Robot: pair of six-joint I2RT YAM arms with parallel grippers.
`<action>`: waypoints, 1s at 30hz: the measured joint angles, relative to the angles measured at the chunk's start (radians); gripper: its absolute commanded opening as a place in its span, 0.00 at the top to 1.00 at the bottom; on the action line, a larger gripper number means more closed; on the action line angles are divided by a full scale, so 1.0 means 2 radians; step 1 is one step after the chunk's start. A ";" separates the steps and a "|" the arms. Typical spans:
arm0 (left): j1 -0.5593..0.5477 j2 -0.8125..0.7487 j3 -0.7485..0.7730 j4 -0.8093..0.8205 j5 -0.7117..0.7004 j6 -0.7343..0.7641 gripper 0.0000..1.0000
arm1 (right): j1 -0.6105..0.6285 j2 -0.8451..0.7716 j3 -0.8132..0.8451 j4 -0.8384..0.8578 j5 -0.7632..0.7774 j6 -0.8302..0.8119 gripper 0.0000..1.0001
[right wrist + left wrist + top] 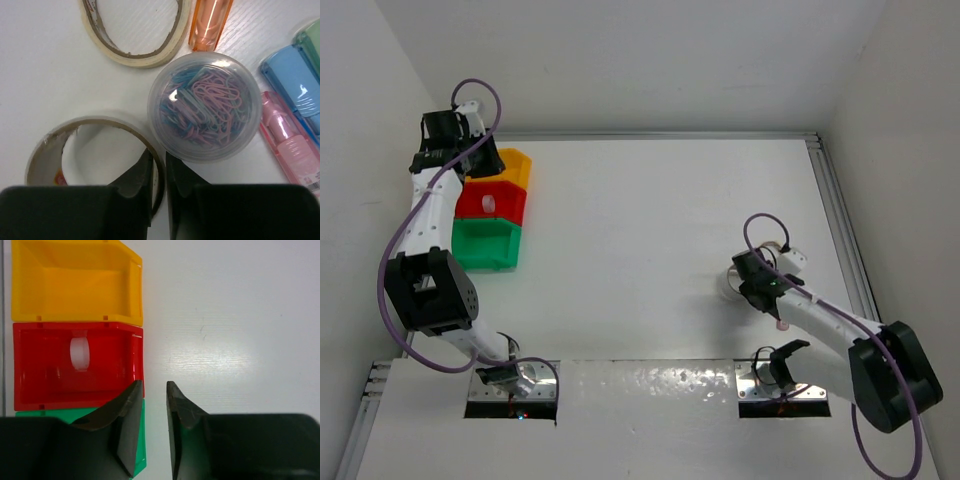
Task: Sort the stationery into containers
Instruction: Pick up the stationery from the center of the board.
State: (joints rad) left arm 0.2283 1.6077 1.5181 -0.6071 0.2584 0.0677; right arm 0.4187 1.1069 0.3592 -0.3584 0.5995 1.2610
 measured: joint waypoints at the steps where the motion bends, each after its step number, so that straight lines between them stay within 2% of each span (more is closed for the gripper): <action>1: -0.001 0.000 0.000 -0.002 0.003 -0.001 0.74 | 0.000 0.002 0.000 0.003 -0.002 -0.004 0.98; 5: -0.007 0.000 0.010 -0.017 0.018 -0.002 0.63 | 0.007 0.010 0.003 0.011 0.000 -0.029 1.00; 9: -0.028 0.000 0.025 -0.032 0.036 0.008 0.51 | 0.043 0.019 0.023 0.009 0.013 -0.083 1.00; 16: -0.087 0.000 0.048 -0.065 0.089 0.039 0.31 | 0.111 0.070 0.143 0.057 0.028 -0.207 1.00; 19: -0.123 0.000 0.050 -0.073 0.115 0.047 0.27 | 0.128 0.118 0.205 0.096 0.013 -0.247 1.00; 24: -0.192 0.001 0.042 -0.075 0.150 0.048 0.25 | 0.151 0.215 0.315 0.138 -0.038 -0.283 1.00; 30: -0.223 0.001 0.008 -0.073 0.168 0.043 0.24 | 0.172 0.274 0.380 0.169 -0.085 -0.290 1.00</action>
State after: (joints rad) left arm -0.2169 1.6104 1.5333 -0.7528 0.5938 0.1528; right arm 0.7631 1.6554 1.1183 -0.0208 0.4290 0.6800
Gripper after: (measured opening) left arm 0.752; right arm 0.057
